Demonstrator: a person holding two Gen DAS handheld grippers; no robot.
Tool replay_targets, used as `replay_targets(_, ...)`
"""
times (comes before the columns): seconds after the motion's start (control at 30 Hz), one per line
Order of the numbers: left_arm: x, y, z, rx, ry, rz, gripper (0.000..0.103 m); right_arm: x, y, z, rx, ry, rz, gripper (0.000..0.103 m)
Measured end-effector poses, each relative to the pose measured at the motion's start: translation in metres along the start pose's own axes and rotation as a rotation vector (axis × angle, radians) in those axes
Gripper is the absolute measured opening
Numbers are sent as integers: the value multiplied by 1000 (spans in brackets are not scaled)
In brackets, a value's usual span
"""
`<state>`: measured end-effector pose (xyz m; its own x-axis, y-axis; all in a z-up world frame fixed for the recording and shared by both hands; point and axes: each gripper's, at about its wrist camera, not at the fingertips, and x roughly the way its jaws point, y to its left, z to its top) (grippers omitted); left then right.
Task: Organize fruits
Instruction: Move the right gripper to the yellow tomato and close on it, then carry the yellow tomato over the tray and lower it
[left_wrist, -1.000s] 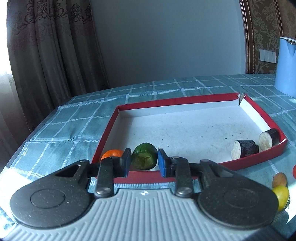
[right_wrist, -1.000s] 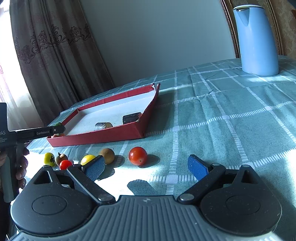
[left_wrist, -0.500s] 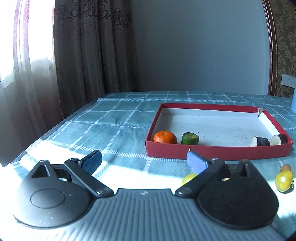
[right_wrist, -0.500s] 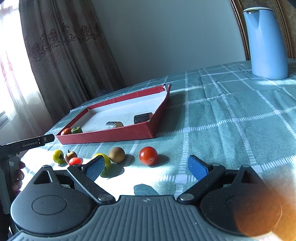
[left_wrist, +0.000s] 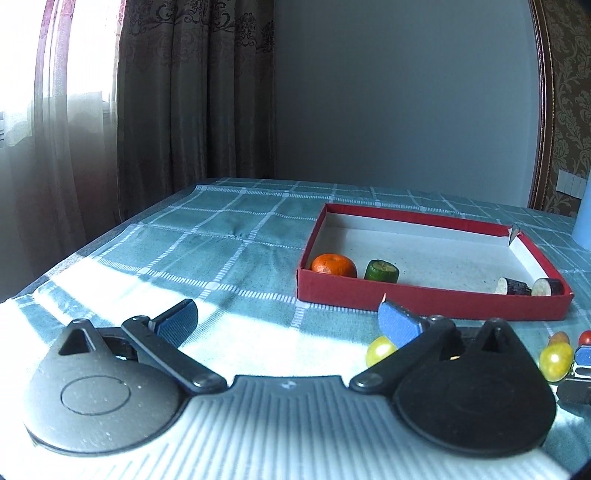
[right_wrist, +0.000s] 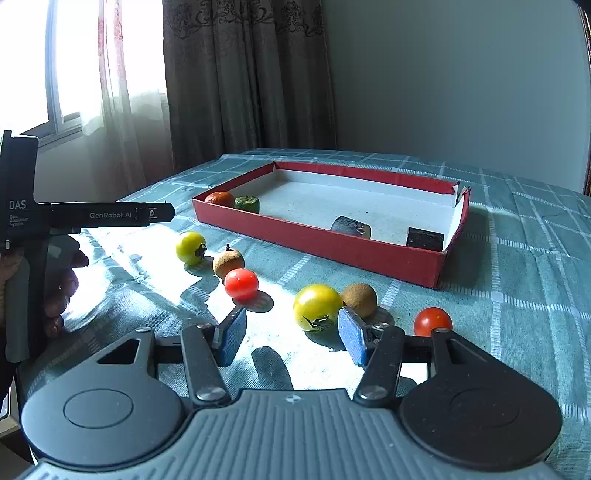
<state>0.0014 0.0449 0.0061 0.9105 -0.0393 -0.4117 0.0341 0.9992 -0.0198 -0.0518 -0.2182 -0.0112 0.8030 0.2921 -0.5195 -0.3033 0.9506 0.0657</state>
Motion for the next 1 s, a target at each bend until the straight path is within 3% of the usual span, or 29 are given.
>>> replay_targets(0.17,2,1,0,-9,9,-12,103,17,-3,4,15,52,-28,54)
replay_targets(0.33,2,1,0,-9,8,-11,103,26,-6,8,40,67,-33,33)
replay_targets(0.67,6,0,-1,-5,27,8,103,10,-4,10,42,-3,-2,32)
replay_targets(1.0,10,0,-1,-2,52,25,103,-10,-15,54,14,-128,-65,32)
